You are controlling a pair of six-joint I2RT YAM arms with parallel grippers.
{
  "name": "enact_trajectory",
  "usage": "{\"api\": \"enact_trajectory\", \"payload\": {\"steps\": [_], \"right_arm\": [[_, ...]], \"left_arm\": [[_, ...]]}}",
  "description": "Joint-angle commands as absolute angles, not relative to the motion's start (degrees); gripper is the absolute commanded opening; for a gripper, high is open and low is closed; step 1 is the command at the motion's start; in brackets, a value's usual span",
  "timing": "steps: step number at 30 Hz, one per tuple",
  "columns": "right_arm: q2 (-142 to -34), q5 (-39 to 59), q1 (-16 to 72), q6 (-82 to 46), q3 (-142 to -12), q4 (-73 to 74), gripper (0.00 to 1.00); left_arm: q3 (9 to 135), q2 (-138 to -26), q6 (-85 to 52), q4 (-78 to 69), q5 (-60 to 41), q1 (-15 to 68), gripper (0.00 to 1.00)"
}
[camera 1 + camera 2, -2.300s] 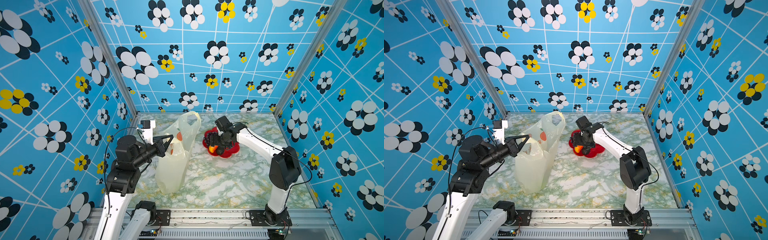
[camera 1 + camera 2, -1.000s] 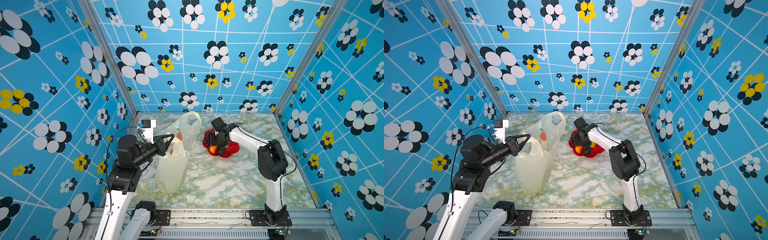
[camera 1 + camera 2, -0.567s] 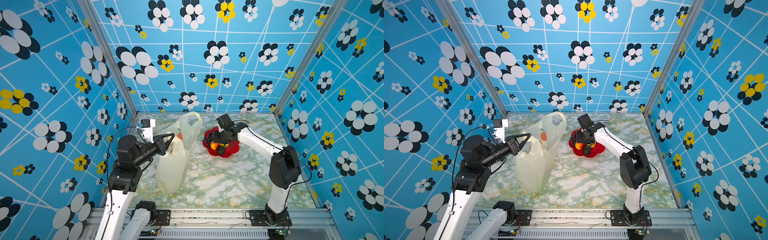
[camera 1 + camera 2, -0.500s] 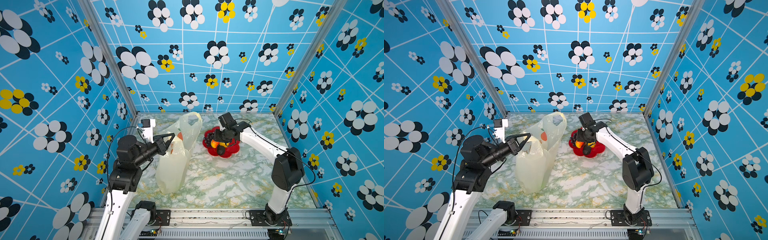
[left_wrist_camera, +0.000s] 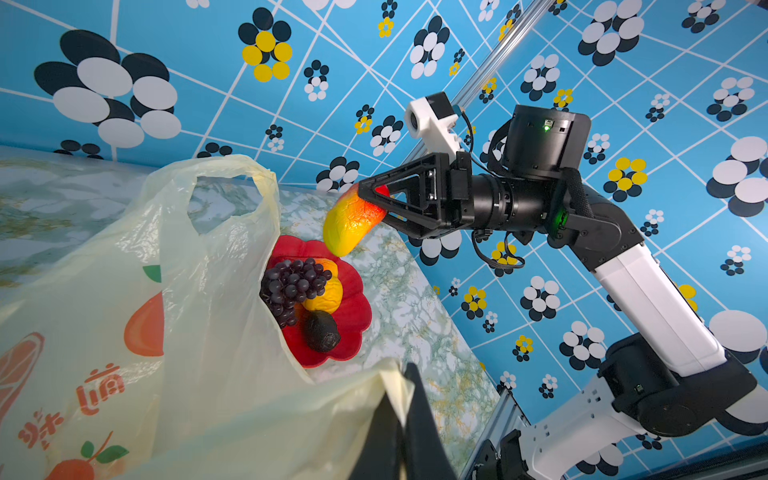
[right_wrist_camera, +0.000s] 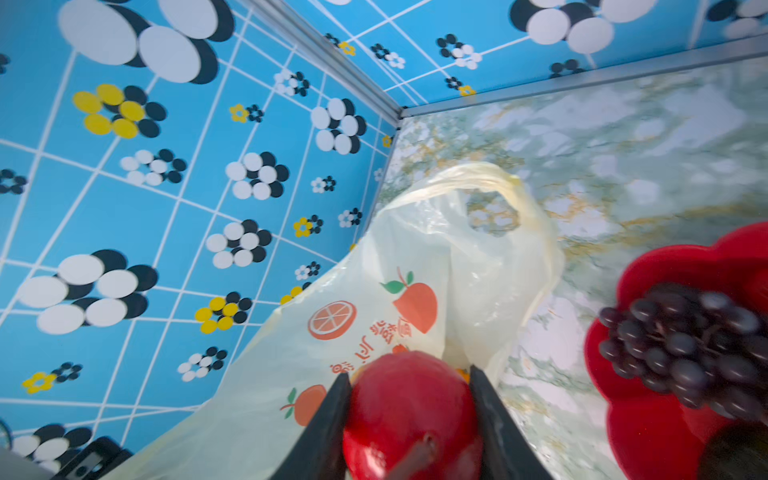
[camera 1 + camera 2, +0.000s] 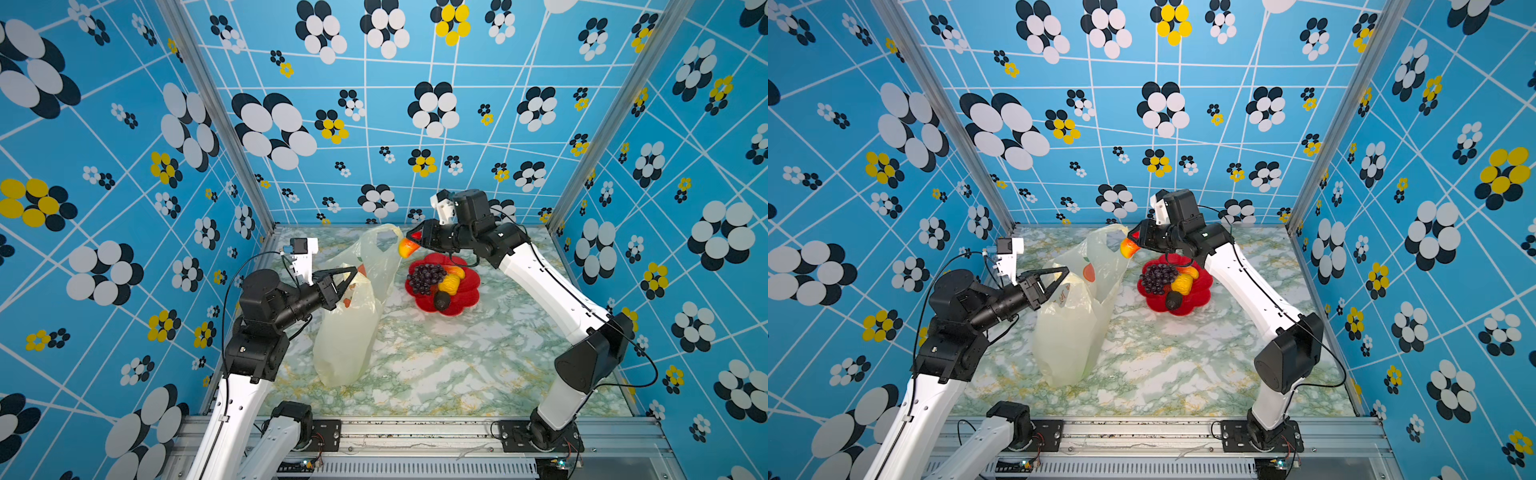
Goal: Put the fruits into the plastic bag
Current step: 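Lift the red apple and carry it into the bag mouth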
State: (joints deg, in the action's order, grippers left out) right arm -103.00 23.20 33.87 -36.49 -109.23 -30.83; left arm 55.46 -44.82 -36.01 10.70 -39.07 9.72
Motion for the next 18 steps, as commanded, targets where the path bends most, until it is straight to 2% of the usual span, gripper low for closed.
{"api": "enact_trajectory", "payload": {"steps": [1,9,18], "right_arm": [[-107.5,30.6,36.6,-37.9,-112.9,-31.0,0.38],[-114.3,37.3,42.2,-36.5,-118.2,-36.2,0.36],[-118.0,36.6,45.7,-31.4,-118.1,-46.3,0.37]], "left_arm": [[55.6,-44.8,-35.3,9.5,-39.5,10.5,0.00],[56.0,-44.8,-35.0,9.8,-38.8,10.7,0.00],[55.5,-44.1,-36.0,8.9,-38.2,11.2,0.00]]}}
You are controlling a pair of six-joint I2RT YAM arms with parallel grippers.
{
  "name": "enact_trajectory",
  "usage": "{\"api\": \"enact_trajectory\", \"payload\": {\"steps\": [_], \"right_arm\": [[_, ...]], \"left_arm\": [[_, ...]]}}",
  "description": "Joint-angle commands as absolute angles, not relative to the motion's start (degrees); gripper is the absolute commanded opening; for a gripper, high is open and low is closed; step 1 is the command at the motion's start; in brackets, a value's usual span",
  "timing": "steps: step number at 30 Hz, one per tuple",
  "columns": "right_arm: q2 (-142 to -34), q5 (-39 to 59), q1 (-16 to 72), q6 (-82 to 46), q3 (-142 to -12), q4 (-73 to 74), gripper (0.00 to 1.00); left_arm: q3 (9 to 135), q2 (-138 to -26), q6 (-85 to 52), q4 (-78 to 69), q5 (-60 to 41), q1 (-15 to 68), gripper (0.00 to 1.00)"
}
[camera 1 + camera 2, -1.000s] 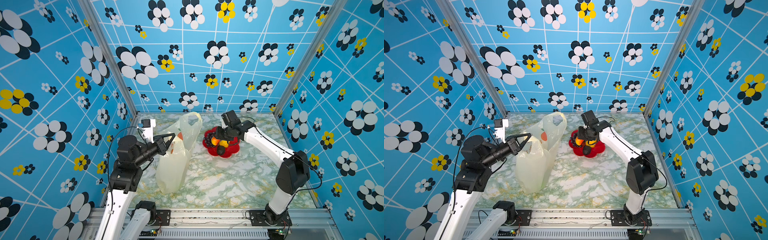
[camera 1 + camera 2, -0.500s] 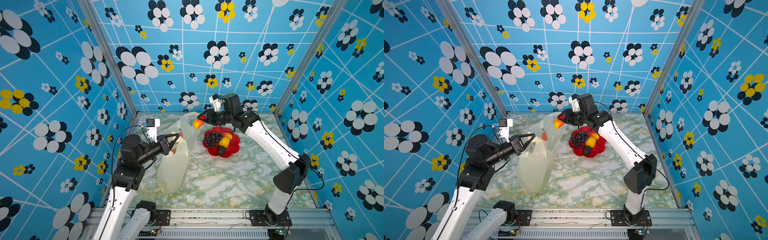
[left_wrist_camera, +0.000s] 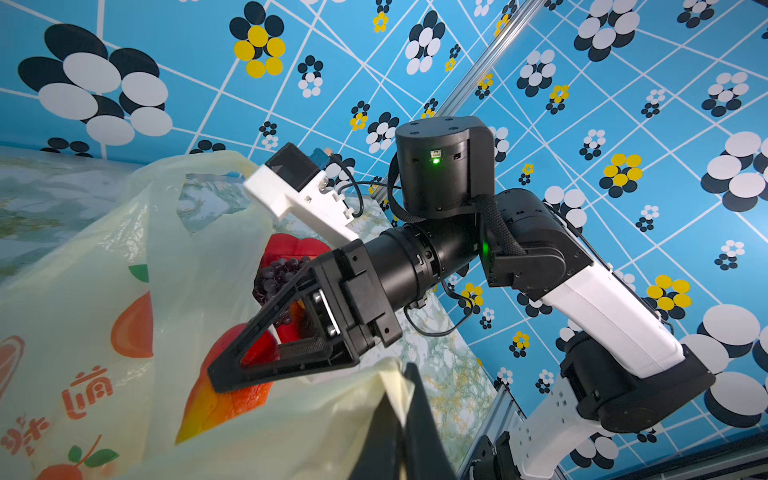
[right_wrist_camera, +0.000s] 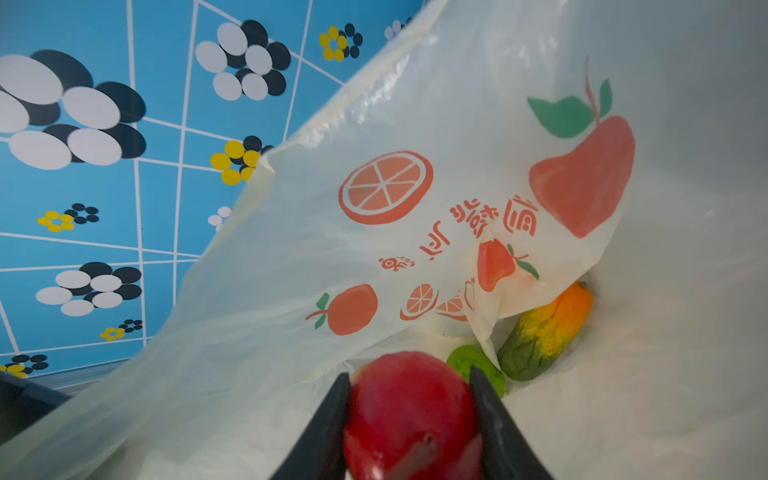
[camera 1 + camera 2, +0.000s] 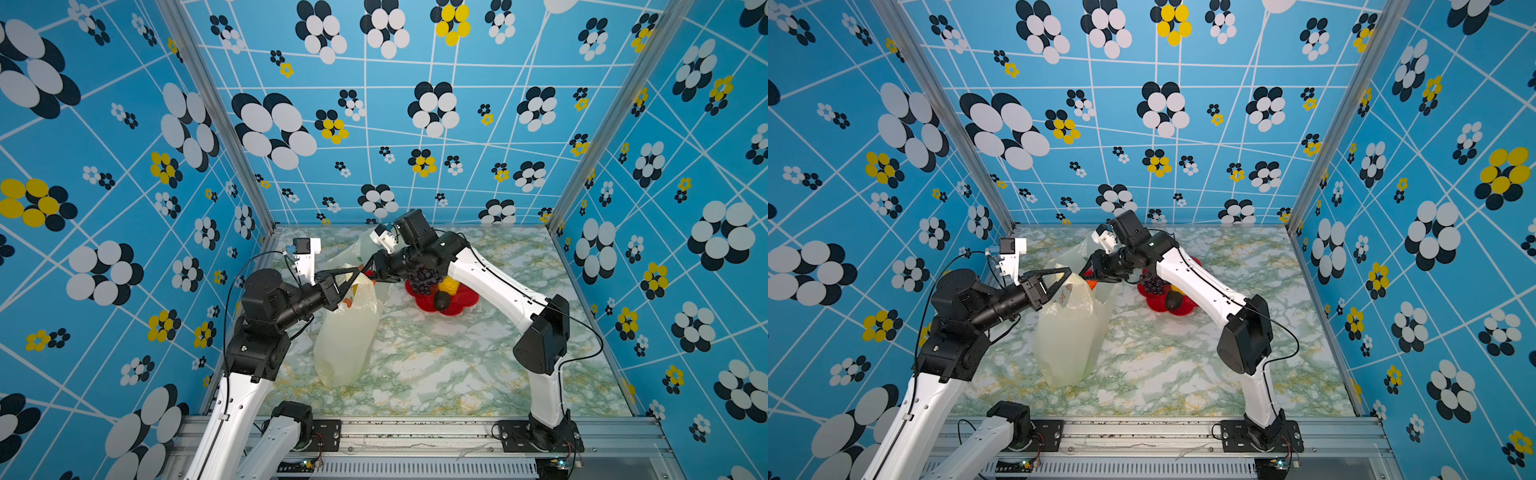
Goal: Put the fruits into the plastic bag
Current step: 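Lift the red apple and carry it into the bag mouth, then open the right gripper to drop the apple inside the bag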
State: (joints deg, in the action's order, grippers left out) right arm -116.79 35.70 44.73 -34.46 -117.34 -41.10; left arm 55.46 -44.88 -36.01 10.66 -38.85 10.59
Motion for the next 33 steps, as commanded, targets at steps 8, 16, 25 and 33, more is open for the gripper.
{"api": "enact_trajectory", "payload": {"steps": [8,16,25,33], "right_arm": [[-120.9,36.7,48.5,-29.0,-118.3,-49.9,0.46],[-122.1,35.2,48.7,-28.0,-121.2,-52.1,0.70],[-121.6,34.5,48.7,-27.3,-121.9,-52.2,0.82],[-120.0,32.4,48.4,-25.8,-123.4,-52.5,0.82]], "left_arm": [[54.4,-43.3,-36.5,8.4,-37.6,11.8,0.00],[54.1,-43.1,-35.9,8.8,-37.4,11.9,0.00],[54.2,-43.4,-35.6,8.7,-37.2,11.8,0.00],[54.4,-43.8,-35.8,8.5,-36.9,11.8,0.00]]}}
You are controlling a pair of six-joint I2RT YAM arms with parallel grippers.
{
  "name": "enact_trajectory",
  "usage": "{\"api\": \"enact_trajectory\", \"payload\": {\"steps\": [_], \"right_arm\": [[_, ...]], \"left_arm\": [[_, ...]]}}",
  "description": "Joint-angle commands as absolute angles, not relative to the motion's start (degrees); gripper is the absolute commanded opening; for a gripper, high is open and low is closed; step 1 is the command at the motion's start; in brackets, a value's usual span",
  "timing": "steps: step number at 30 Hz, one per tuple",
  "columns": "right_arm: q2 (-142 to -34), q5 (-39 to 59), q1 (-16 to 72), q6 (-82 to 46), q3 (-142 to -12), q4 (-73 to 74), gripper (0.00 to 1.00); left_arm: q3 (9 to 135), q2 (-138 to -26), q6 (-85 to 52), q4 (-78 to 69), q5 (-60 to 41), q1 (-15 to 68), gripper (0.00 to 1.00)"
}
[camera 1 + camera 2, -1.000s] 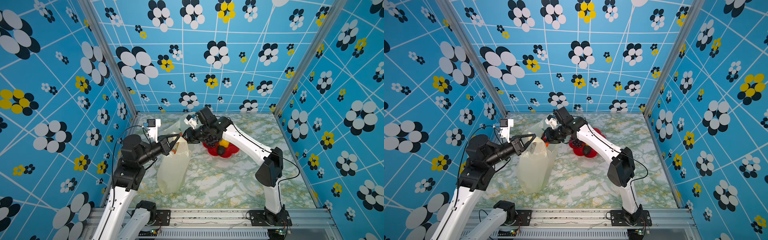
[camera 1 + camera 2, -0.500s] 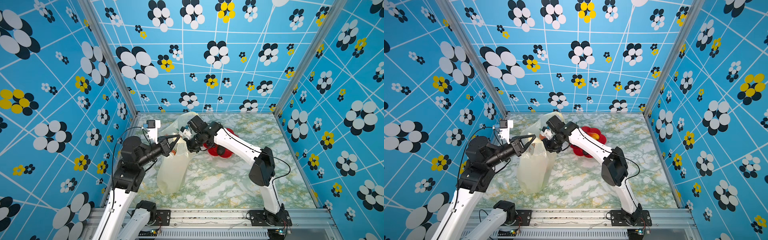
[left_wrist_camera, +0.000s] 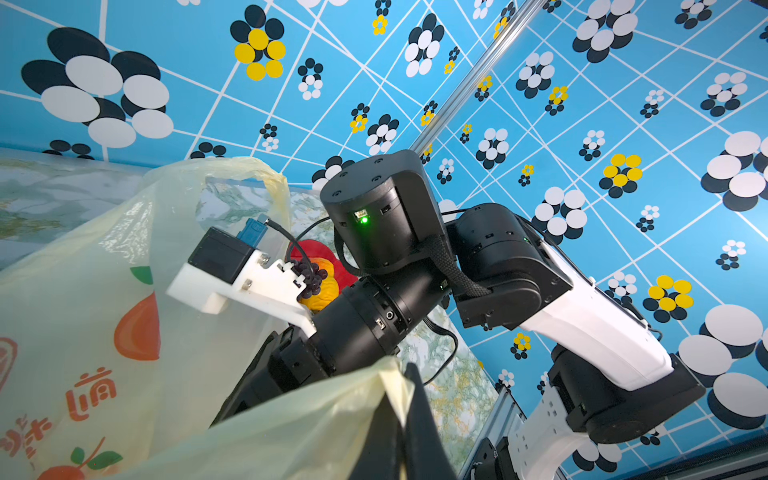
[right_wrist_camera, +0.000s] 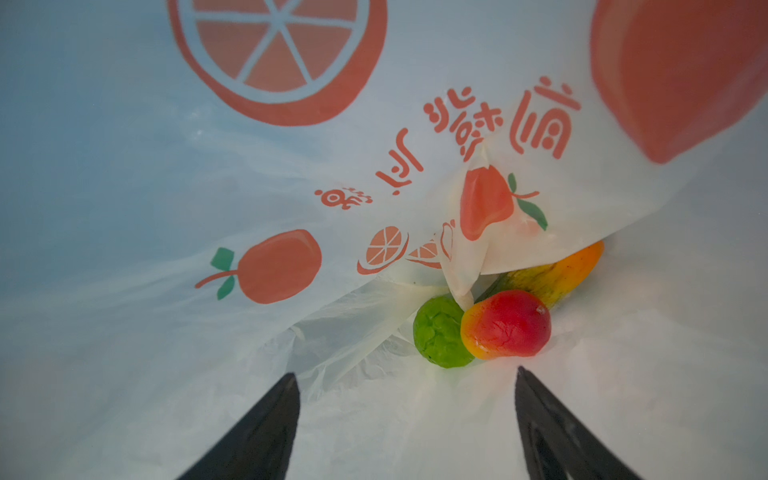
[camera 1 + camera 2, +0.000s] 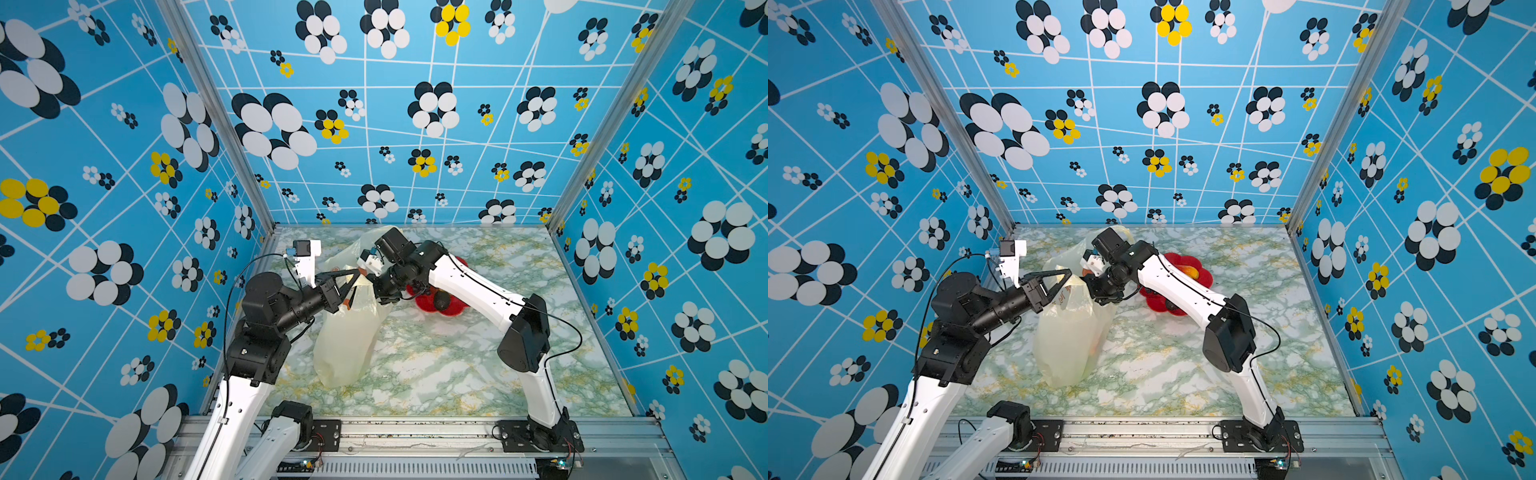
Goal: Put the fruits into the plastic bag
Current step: 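Open the right gripper to drop the apple inside the bag, then withdraw the right gripper from the bag back over the plate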
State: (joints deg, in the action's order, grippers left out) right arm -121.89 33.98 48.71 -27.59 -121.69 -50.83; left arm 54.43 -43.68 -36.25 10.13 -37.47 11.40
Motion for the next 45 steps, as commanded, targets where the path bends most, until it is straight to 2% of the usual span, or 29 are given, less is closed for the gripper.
{"api": "enact_trajectory", "payload": {"steps": [1,8,17,21,29,37,45], "right_arm": [[-119.5,31.9,48.3,-25.5,-123.4,-52.3,0.83],[-113.3,27.8,45.4,-25.6,-119.9,-47.4,0.83],[-101.4,25.4,39.2,-29.1,-108.0,-33.7,0.82],[-97.6,21.9,35.5,-28.5,-104.5,-33.6,0.83],[-97.0,17.7,26.1,-27.5,-98.5,-41.7,0.83],[-103.7,6.7,25.0,-18.7,-98.1,-49.1,0.82],[-107.5,11.5,22.6,-21.2,-93.5,-42.9,0.75]], "left_arm": [[54.4,-43.6,-35.8,8.5,-36.9,11.8,0.00],[54.0,-43.0,-35.2,9.0,-36.7,11.9,0.00],[53.8,-42.7,-34.0,9.6,-36.5,11.9,0.00],[53.8,-42.9,-33.6,9.5,-36.2,11.8,0.00],[52.0,-41.9,-34.4,7.8,-36.1,11.8,0.00],[52.5,-41.2,-33.9,9.1,-36.2,11.9,0.00],[52.3,-40.7,-33.8,9.9,-35.7,11.8,0.00]]}}
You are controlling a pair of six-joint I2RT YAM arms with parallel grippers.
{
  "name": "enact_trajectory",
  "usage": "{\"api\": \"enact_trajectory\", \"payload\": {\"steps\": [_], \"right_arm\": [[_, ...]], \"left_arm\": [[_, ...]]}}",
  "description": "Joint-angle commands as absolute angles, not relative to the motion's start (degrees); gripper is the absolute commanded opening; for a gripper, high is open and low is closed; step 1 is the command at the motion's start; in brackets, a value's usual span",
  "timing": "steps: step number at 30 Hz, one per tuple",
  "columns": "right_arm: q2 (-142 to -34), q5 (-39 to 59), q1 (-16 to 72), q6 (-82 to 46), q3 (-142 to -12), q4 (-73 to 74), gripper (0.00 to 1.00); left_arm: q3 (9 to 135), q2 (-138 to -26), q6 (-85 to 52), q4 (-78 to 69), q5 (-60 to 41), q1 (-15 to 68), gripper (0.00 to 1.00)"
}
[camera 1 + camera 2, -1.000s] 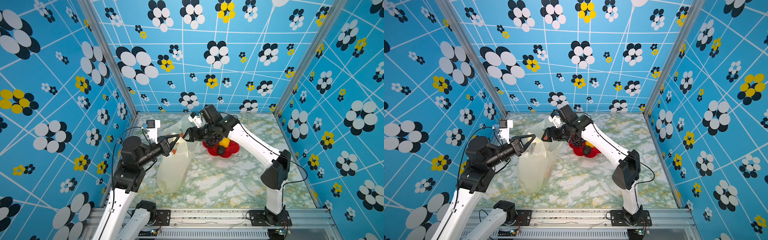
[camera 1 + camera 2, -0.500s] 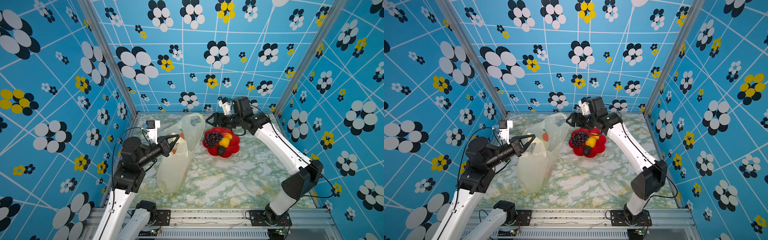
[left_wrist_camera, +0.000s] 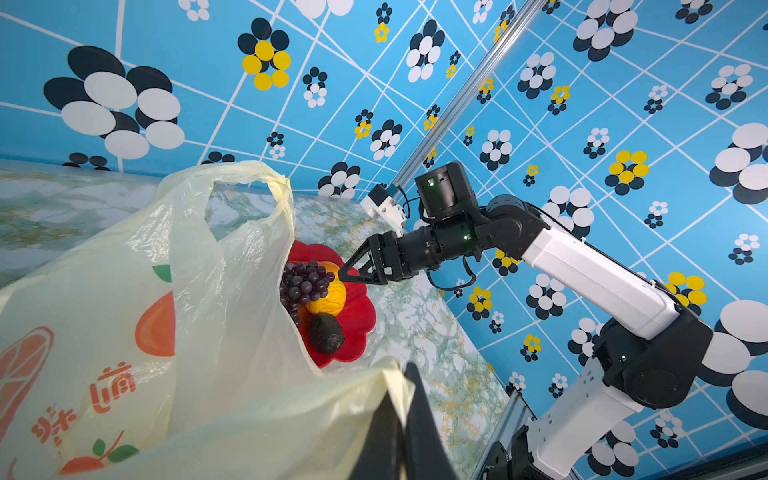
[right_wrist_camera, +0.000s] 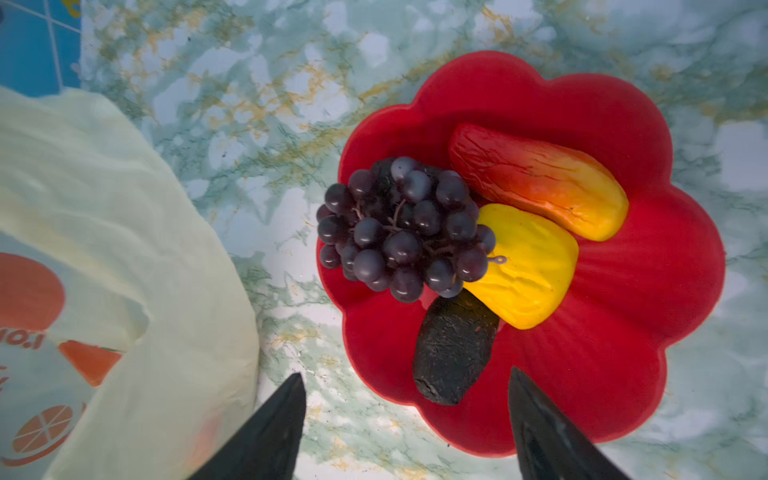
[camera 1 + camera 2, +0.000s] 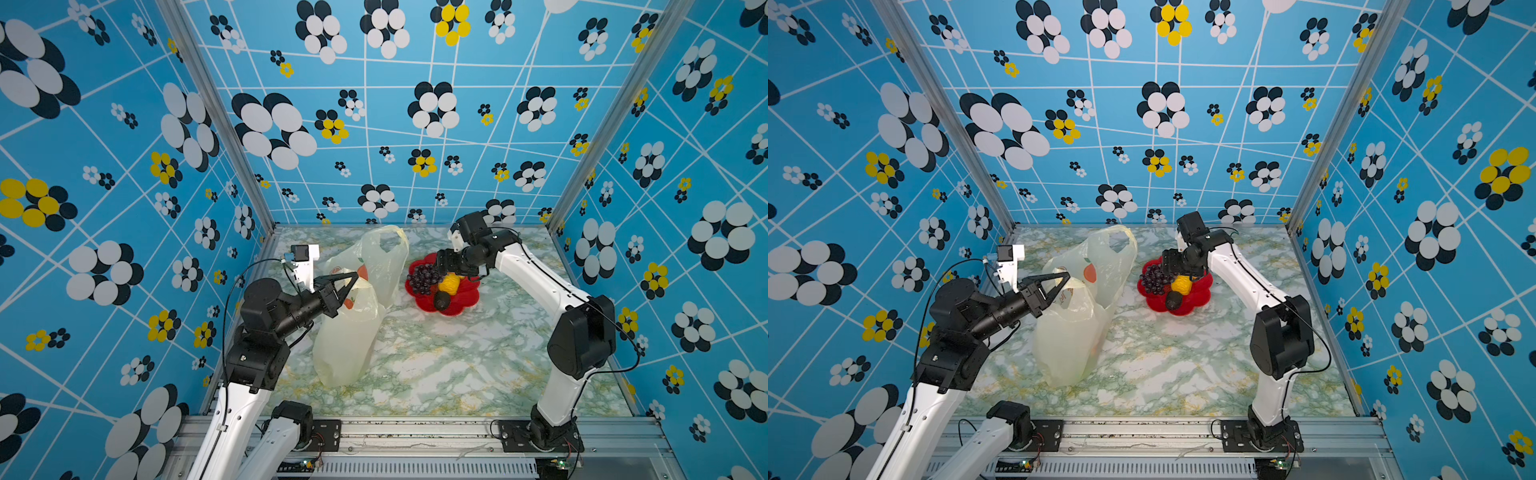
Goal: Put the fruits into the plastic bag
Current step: 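Withdraw the right gripper from the bag back over the plate, then lower the right gripper onto the bunch of dark grapes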
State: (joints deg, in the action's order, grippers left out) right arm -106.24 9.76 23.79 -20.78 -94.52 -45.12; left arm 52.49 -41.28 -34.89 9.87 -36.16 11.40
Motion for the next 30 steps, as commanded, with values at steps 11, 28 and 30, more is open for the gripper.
{"api": "enact_trajectory", "payload": {"steps": [11,28,30], "right_arm": [[-113.0,19.9,22.0,-26.3,-93.3,-38.0,0.63],[-117.8,19.1,22.0,-29.9,-95.7,-36.8,0.68],[-118.2,19.1,22.0,-30.5,-95.9,-36.0,0.66]], "left_arm": [[52.4,-41.1,-33.5,10.3,-35.3,11.8,0.00],[52.1,-40.8,-31.1,11.8,-34.9,11.8,0.00],[52.1,-40.7,-30.7,12.1,-34.8,11.7,0.00]]}}
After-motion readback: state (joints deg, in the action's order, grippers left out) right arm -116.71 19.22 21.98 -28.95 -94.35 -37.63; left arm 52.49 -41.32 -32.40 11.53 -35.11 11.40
